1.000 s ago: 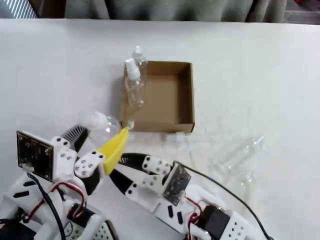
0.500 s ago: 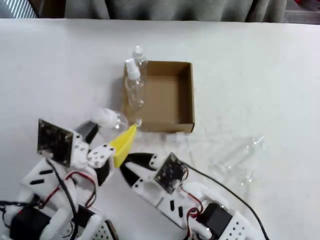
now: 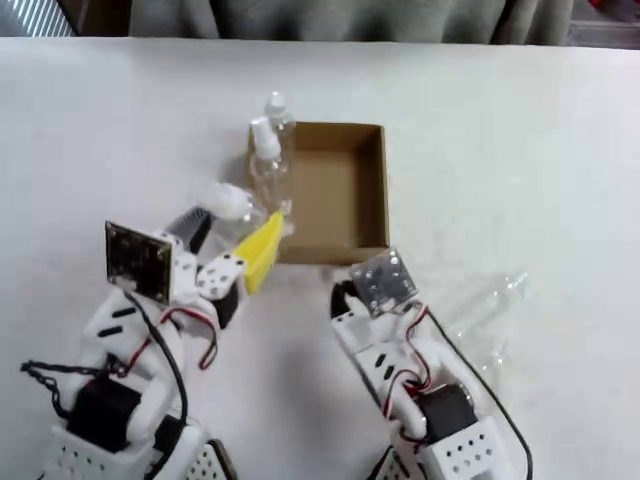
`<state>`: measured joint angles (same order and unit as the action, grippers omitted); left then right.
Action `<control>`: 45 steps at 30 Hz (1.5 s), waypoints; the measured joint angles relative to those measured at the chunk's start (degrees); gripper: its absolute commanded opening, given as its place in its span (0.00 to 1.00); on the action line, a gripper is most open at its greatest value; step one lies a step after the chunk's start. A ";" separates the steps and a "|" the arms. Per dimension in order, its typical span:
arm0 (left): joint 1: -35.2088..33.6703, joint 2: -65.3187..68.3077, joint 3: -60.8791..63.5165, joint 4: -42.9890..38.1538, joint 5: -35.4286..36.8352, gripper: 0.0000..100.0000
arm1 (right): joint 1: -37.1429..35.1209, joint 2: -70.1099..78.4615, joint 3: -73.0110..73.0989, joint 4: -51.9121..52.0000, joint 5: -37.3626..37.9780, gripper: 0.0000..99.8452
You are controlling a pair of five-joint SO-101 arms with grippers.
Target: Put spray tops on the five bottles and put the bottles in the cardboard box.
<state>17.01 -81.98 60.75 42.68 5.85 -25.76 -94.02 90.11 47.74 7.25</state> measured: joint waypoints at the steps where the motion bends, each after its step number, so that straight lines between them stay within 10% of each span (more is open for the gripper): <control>1: -0.09 1.67 -0.09 -1.32 0.00 0.02 | 0.97 0.00 0.97 -0.09 0.00 0.02; 25: -2.46 38.33 7.56 -44.31 0.00 0.02 | 5.54 0.09 6.33 -7.30 0.09 0.02; 45: -5.36 51.78 7.56 -52.92 -0.35 0.02 | 5.54 0.09 6.33 -7.30 0.09 0.02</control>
<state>11.65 -30.20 68.31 -10.24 5.49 -20.22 -93.93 96.44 40.44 7.34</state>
